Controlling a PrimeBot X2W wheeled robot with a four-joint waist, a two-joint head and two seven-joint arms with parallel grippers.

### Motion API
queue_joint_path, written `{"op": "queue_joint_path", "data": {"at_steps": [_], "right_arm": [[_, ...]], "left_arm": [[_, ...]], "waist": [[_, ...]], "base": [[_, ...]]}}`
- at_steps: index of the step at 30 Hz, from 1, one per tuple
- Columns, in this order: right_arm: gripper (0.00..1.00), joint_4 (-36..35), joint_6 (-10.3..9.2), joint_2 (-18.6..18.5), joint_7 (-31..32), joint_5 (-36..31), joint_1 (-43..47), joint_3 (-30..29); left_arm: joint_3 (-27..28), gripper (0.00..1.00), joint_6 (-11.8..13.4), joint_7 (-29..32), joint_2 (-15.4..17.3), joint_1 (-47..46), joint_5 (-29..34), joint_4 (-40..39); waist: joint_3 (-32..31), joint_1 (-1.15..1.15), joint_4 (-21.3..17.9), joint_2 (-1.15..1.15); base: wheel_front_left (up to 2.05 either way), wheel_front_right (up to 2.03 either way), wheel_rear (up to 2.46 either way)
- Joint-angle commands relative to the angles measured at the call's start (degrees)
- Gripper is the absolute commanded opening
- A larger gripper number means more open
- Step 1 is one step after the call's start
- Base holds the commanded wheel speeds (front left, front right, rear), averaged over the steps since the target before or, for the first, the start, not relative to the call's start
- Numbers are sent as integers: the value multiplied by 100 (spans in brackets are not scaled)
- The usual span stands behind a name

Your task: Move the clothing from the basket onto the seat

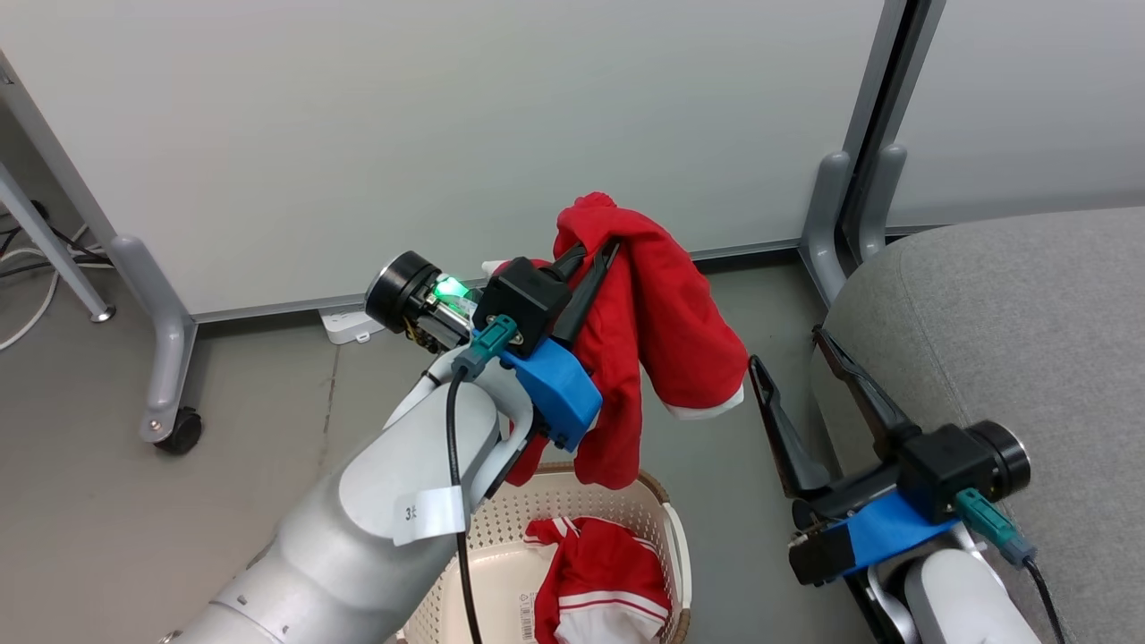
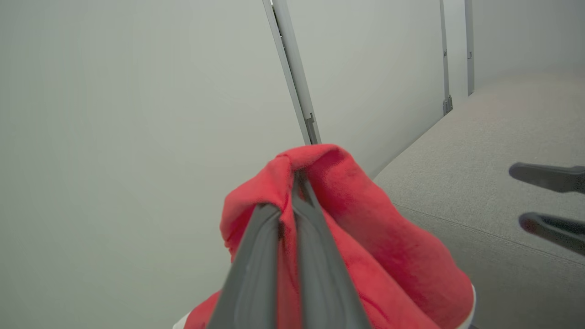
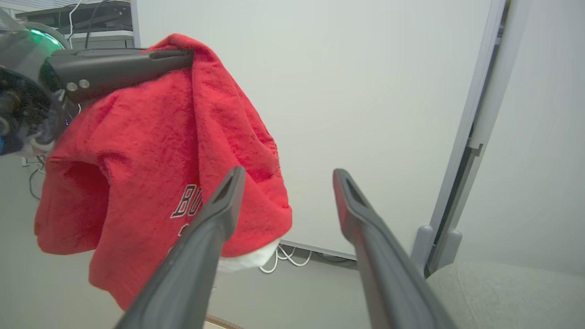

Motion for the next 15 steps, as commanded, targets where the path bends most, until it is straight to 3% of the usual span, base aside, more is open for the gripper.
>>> {"op": "queue_joint_path", "data": {"at_steps": [1, 9, 15], "right_arm": [[100, -23, 3, -53, -24, 9, -133, 105], [100, 97, 3, -147, -23, 25, -856, 679], [100, 637, 2, -247, -23, -121, -1407, 901]], "left_arm": [[-11, 0, 25, -29, -1, 53, 7, -12], [-74, 0, -18, -29, -104, -121, 60, -11], [-169, 0, -45, -29, -210, -205, 115, -38]], "waist": [[35, 0, 2, 0], [295, 0, 76, 0], [463, 0, 147, 0]], "base": [[0, 0, 0], [0, 0, 0], [0, 0, 0]]}}
